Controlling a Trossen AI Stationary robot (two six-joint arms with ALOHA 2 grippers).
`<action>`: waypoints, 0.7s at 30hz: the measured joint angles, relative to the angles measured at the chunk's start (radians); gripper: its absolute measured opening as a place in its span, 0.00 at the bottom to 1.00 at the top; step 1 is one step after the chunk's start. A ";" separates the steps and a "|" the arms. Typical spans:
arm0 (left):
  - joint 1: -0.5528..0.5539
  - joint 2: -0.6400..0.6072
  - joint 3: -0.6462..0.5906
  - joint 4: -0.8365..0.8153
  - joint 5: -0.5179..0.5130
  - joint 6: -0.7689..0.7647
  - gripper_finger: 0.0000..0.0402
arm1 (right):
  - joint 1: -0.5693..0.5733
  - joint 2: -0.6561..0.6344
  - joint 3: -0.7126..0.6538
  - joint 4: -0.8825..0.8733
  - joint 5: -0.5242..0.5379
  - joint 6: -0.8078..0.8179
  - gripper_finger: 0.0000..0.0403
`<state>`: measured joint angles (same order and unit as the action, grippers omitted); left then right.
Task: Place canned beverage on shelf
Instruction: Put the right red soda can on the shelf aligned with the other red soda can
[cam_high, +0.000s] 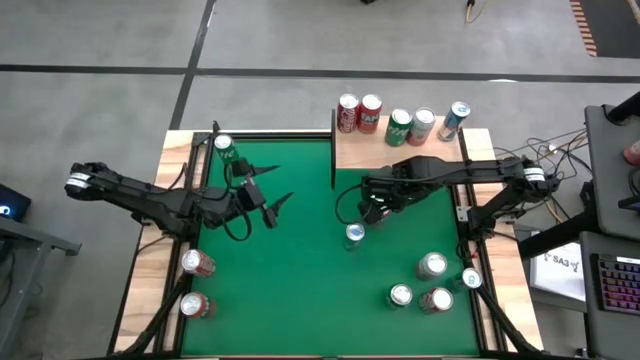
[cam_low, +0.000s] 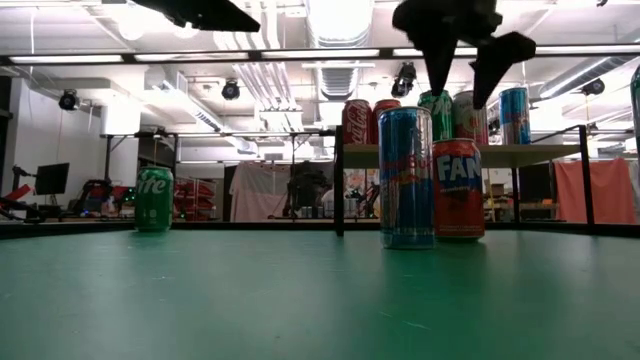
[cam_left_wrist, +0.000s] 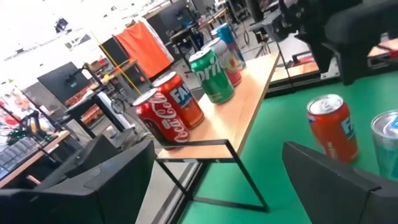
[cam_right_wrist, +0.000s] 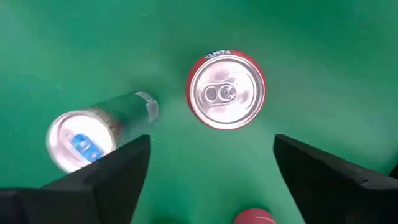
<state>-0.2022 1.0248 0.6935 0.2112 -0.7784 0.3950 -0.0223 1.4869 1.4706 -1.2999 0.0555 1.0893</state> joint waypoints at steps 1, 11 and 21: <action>0.000 0.000 0.000 -0.003 -0.001 0.000 0.84 | -0.007 0.014 0.000 -0.001 -0.005 0.000 0.85; 0.000 0.010 0.000 -0.044 -0.001 -0.010 0.84 | -0.054 0.150 0.022 -0.007 -0.005 -0.030 0.88; 0.001 0.012 0.000 -0.052 0.000 -0.037 0.84 | -0.060 0.204 0.018 -0.054 -0.001 -0.061 0.87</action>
<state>-0.2008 1.0365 0.6933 0.1589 -0.7788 0.3579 -0.0822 1.6907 1.4888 -1.3544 0.0541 1.0285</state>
